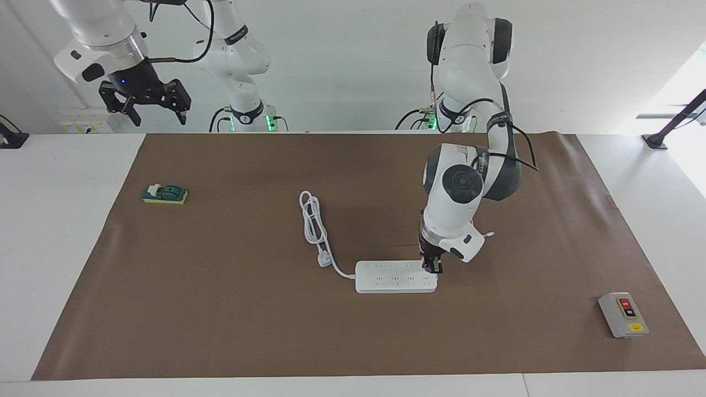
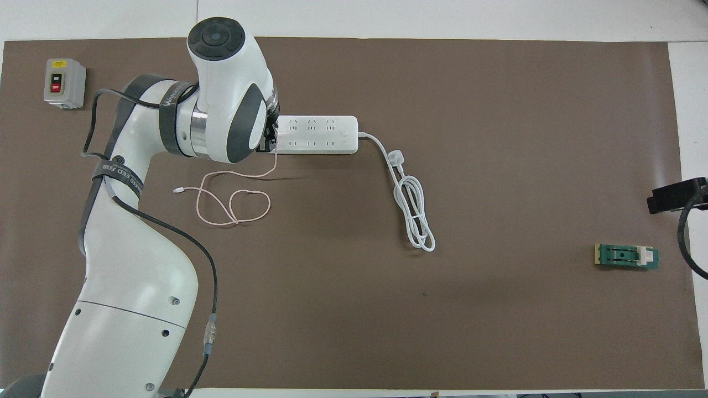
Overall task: Plug charger into power strip
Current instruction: 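Push the charger prongs into a power strip socket with the left gripper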
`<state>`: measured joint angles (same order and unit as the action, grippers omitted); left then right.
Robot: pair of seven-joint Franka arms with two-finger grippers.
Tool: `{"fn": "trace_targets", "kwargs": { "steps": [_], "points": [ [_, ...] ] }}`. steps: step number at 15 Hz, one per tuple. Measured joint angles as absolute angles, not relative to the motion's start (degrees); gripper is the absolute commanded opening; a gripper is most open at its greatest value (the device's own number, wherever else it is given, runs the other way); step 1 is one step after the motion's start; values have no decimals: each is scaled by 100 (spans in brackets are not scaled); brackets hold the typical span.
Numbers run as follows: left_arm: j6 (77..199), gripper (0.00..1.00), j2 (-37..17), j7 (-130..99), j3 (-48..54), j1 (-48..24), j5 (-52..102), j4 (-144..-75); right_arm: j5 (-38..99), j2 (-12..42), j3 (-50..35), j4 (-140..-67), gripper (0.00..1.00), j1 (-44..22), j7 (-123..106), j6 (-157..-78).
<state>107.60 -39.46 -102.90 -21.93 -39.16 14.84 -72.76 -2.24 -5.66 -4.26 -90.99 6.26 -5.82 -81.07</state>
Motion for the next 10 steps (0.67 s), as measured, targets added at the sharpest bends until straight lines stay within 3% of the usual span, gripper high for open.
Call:
{"fn": "trace_targets", "kwargs": {
  "steps": [10],
  "points": [
    [10777, 0, -3944, -10284, -2191, -3990, 1472, -7284, -223, -566, -443, -9099, 100, 625, -582, -8113]
  ]
}}
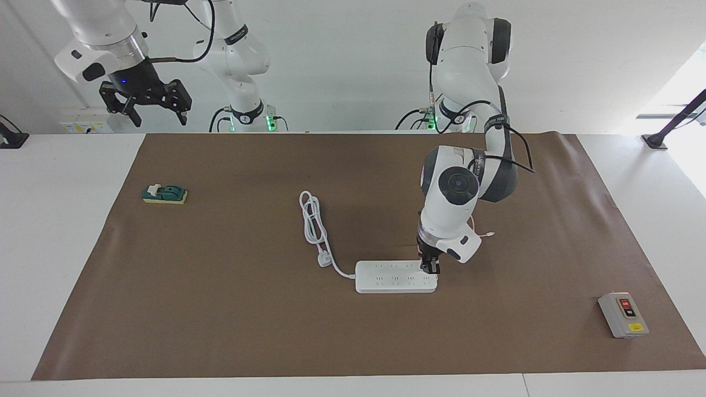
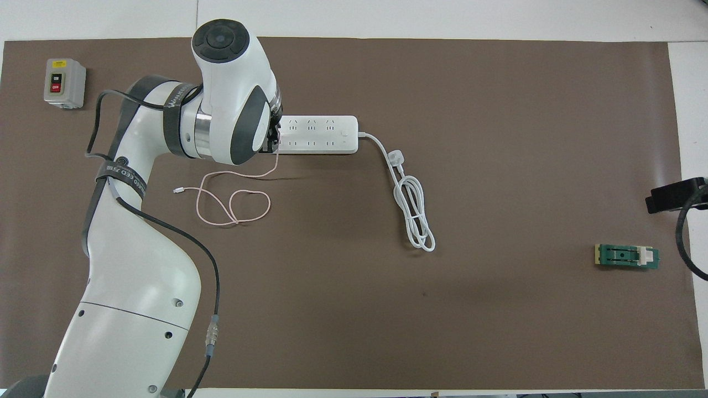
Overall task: Plug charger into power strip
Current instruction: 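Push the charger prongs into a power strip socket with the left gripper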
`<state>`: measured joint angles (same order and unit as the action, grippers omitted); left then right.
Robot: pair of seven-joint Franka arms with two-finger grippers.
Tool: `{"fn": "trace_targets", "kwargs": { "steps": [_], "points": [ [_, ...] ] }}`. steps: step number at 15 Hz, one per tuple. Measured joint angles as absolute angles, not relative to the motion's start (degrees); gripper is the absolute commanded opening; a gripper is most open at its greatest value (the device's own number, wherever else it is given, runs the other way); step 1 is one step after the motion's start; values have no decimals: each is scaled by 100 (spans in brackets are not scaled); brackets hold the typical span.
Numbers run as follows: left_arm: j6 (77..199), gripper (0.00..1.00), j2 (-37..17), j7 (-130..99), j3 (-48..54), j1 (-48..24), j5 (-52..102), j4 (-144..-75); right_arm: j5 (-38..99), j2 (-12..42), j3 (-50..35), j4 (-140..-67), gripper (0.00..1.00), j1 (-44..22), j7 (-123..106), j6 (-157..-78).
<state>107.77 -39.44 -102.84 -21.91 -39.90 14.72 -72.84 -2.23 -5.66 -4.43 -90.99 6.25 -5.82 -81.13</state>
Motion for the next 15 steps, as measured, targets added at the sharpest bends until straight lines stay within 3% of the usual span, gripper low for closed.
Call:
{"fn": "trace_targets", "kwargs": {
  "steps": [15],
  "points": [
    [10881, 0, -3931, -10284, -2176, -4014, 1455, -7463, -223, -566, -443, -9099, 100, 625, -582, -8112]
  ]
}}
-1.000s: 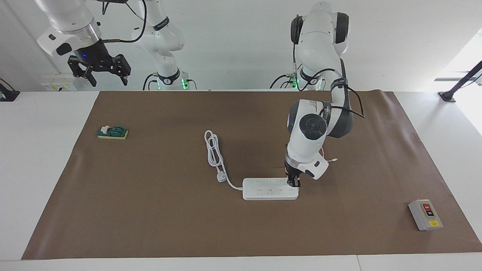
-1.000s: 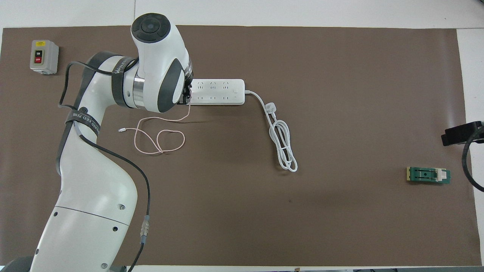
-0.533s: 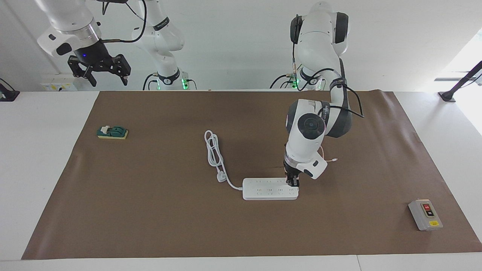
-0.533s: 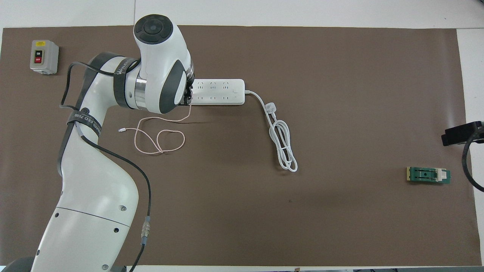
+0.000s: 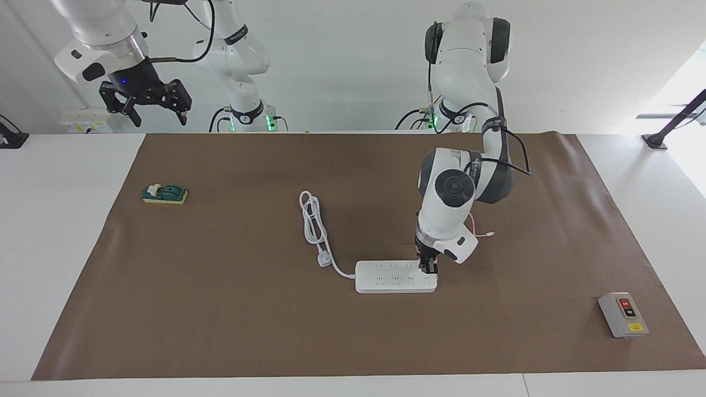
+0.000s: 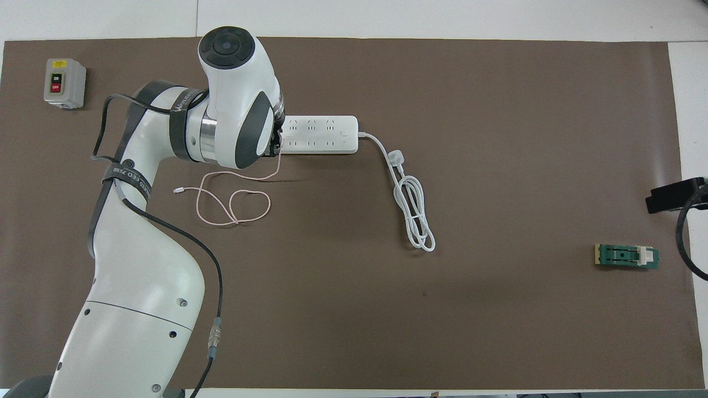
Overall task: Plug charger into power strip
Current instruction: 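Push the charger prongs into a power strip socket with the left gripper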
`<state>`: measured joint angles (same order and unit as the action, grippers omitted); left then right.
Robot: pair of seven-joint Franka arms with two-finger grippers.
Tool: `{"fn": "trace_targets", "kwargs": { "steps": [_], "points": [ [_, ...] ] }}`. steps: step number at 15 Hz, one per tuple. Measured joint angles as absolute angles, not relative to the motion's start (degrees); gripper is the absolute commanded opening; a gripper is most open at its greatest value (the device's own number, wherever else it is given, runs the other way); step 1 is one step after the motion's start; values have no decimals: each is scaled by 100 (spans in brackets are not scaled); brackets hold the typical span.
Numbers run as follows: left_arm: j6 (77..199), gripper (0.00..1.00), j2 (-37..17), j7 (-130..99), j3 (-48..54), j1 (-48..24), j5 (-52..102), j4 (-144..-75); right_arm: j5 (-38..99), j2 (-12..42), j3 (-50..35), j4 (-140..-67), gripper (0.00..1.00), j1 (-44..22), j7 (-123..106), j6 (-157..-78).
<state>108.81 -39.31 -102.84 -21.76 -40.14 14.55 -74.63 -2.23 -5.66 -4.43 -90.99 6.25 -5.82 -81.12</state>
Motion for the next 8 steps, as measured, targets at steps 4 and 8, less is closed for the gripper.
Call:
{"fn": "trace_targets", "kwargs": {
  "steps": [4, 8],
  "points": [
    [10894, 0, -3929, -10284, -2176, -4018, 1455, -7474, -223, -566, -443, -9099, 100, 625, -582, -8112],
    [10961, 0, -3905, -10284, -2184, -4048, 1439, -7535, -223, -566, -443, -9099, 100, 625, -582, -8112]
  ]
}}
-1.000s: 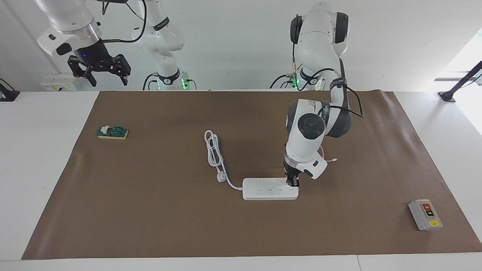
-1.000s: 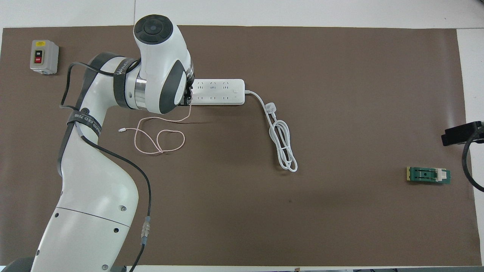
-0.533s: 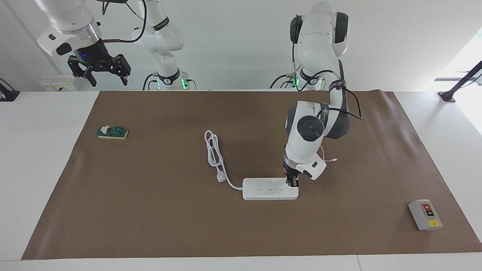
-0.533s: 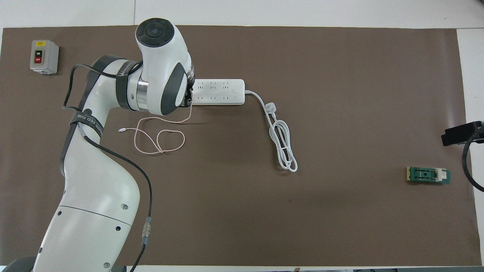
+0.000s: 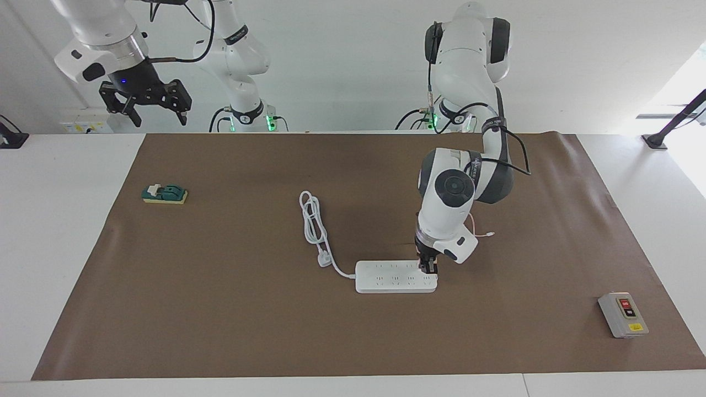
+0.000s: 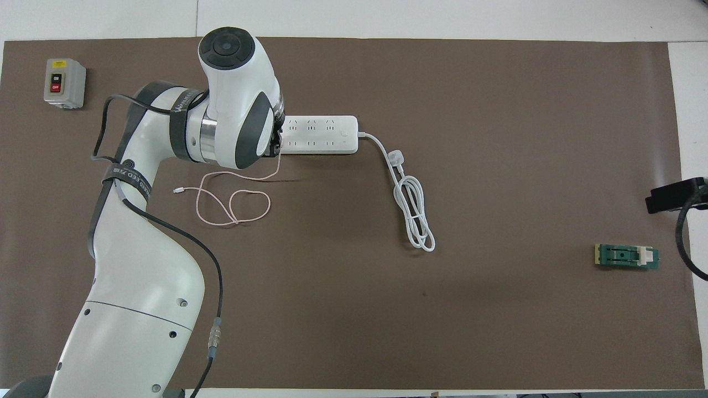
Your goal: Plug charger into power strip
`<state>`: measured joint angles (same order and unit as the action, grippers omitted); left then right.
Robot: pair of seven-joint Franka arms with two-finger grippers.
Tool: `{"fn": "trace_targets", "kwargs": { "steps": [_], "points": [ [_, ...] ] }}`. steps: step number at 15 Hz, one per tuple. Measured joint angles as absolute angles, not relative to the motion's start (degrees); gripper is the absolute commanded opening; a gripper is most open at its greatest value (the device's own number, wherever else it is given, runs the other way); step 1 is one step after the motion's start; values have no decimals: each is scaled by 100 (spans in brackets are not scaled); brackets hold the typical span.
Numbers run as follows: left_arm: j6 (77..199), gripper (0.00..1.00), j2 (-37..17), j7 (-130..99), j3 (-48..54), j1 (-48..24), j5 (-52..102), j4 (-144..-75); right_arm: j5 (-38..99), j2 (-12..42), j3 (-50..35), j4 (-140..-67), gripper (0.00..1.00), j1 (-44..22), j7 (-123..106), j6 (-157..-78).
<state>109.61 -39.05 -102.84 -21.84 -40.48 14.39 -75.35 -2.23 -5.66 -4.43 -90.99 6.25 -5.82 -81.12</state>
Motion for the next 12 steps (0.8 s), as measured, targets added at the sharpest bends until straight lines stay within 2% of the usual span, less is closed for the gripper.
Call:
{"fn": "trace_targets", "kwargs": {
  "steps": [6, 7, 8, 9, 10, 12],
  "points": [
    [11162, 0, -3829, -10282, -2195, -4098, 1421, -7735, -223, -566, -443, -9099, 100, 625, -582, -8112],
    [11167, 60, -3821, -10255, -2196, -4099, 1421, -7745, -223, -566, -443, -9099, 100, 625, -582, -8112],
    [11168, 78, -3816, -10220, -2199, -4099, 1422, -7749, -223, -566, -443, -9099, 100, 625, -582, -8112],
    [11168, 91, -3816, -10193, -2207, -4097, 1422, -7754, -223, -566, -443, -9099, 100, 625, -582, -8112],
    [11168, 100, -3811, -10174, -2230, -4094, 1422, -7753, -223, -566, -443, -9099, 100, 625, -582, -8112],
    [11139, 100, -3747, -10160, -2342, -4077, 1422, -7711, -223, -566, -443, -9099, 100, 625, -582, -8112]
  ]
}}
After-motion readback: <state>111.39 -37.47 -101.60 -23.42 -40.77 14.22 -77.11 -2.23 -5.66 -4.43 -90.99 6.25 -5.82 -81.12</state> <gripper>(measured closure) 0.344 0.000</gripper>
